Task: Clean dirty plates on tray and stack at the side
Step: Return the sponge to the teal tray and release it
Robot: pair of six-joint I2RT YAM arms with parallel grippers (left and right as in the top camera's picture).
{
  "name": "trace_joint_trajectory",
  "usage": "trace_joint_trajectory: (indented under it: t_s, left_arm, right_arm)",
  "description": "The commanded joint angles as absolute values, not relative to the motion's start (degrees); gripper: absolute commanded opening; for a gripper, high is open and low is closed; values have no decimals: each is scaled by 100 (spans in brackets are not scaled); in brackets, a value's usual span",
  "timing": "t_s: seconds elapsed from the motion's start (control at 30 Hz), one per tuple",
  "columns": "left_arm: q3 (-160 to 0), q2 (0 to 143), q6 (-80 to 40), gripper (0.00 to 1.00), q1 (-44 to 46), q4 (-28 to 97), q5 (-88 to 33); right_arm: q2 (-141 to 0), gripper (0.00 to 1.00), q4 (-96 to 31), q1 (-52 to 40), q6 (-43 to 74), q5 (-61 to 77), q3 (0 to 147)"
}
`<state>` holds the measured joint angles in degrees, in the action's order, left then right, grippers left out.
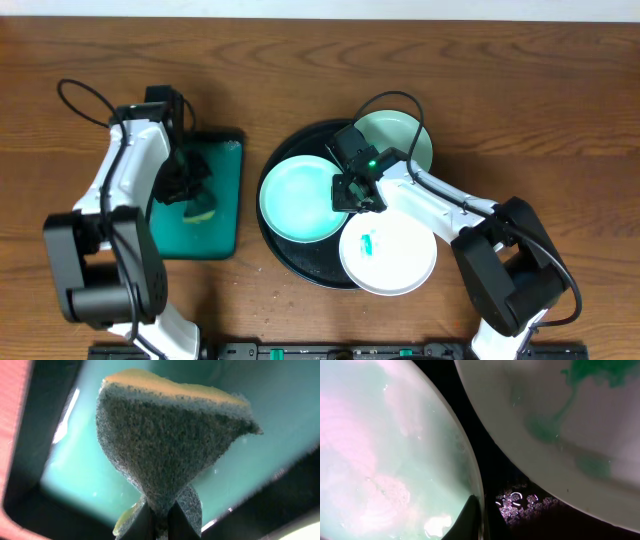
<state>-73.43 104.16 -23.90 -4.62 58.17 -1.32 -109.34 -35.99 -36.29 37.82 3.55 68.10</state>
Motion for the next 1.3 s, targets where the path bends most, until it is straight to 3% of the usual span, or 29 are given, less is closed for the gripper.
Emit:
trace_joint_trajectory:
  t_s: [0.0, 0.1, 0.13, 0.2, 0.23, 0.3, 0.53, 0.97, 1.27]
  left_arm:
    - [-7432, 10538, -2292, 7, -469, 5734, -108]
    - [-7432, 10562, -2268, 7, -471, 5662, -108]
    - [-7432, 10562, -2268, 13, -471, 5653, -108]
    - [-7432, 10562, -2268, 49, -471, 5673, -123]
    - [-7432, 10562, -2255, 62, -471, 5690, -165]
    - [-7432, 10554, -2200, 71, -471, 5693, -355]
    - [-7439, 9985, -2163, 76, -432, 5693, -499]
    - [-7439, 7159, -2163, 82, 19, 6401, -858]
    - [-7437, 6805, -2163, 82, 36, 6720, -860]
  right_arm:
    - [-10984, 1, -3599, -3760, 3614, 499, 6759]
    - [-10984, 1, -3605, -3760, 3614, 499, 6759]
    - [-10984, 1, -3605, -3760, 3614, 499, 6759]
    - [-10984, 1, -3605, -3760, 3614, 502, 6759]
    - [-10984, 1, -3605, -3760, 3614, 502, 6759]
    - [-10984, 1, -3605, -3760, 3614, 502, 6759]
    - [-10984, 1, -3623, -3760, 3612, 556, 6759]
    - [-10558, 2, -3562, -3758, 3481, 768, 6761]
    - [-9489, 1, -3640, -3632, 4097, 696, 6761]
